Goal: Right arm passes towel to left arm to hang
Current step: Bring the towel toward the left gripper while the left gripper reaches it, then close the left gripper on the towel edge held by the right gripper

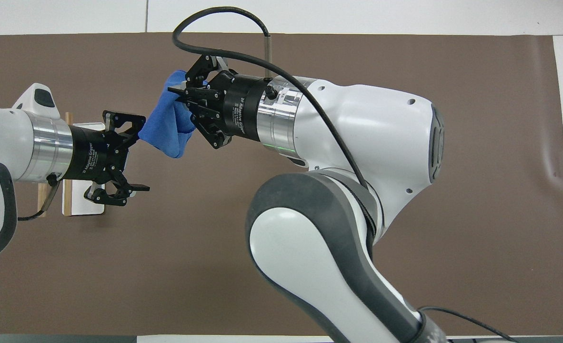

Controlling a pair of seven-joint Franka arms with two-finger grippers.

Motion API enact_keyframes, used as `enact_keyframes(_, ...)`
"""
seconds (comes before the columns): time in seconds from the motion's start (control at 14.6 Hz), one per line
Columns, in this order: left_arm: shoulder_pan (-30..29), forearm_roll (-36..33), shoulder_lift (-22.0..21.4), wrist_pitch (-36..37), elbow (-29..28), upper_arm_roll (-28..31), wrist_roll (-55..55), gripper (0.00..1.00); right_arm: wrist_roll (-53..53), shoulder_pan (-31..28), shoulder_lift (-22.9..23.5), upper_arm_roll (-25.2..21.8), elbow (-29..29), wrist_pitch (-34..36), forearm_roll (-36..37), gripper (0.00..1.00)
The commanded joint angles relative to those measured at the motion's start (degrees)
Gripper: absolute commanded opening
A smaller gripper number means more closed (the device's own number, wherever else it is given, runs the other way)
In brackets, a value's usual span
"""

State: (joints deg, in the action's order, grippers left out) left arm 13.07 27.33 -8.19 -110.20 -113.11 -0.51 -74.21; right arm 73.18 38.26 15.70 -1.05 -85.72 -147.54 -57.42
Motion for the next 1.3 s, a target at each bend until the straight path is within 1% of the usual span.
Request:
enact_keyframes(0.0,-0.3,3.7,-4.1,-4.0,-5.9,0.3,-2.6,1.0,1.6,0.3,0.2,0.2,-0.1,-1.3,0.0,0.0)
enact_keyframes(0.14,-0.2,5.9,-5.1,-6.9,-8.3,0.3,-4.3,1.0,2.1,0.3,0.2,0.2,0.0,-1.9,-0.3,0.0)
enact_keyframes(0.27,-0.3,7.0,-5.5,-8.5,-8.9,0.4,-4.4,1.0,6.7,0.6,0.2,0.2,0.4,-2.1,-0.1,0.0)
enact_keyframes(0.34,-0.6,8.2,-5.5,-9.7,-9.3,0.4,-4.4,1.0,8.2,1.6,0.3,0.1,0.4,-2.1,0.1,0.0)
enact_keyframes(0.48,-1.0,10.1,-5.4,-11.6,-9.5,0.3,-4.4,1.0,8.5,1.8,0.3,0.2,0.3,-2.5,0.0,0.0)
enact_keyframes(0.89,-0.3,12.4,-5.5,-14.6,-11.1,-0.6,-6.0,1.0,8.5,1.8,0.3,0.1,0.4,-2.8,0.0,0.0)
enact_keyframes(1.03,-0.3,15.2,-4.9,-18.2,-11.0,-0.7,-6.0,1.0,8.5,1.8,0.3,0.1,0.4,-2.8,0.0,0.0)
enact_keyframes(1.23,-0.2,15.6,-4.6,-19.1,-11.1,-1.3,-6.0,1.0,8.5,1.8,0.3,0.2,0.4,-2.8,0.1,0.0)
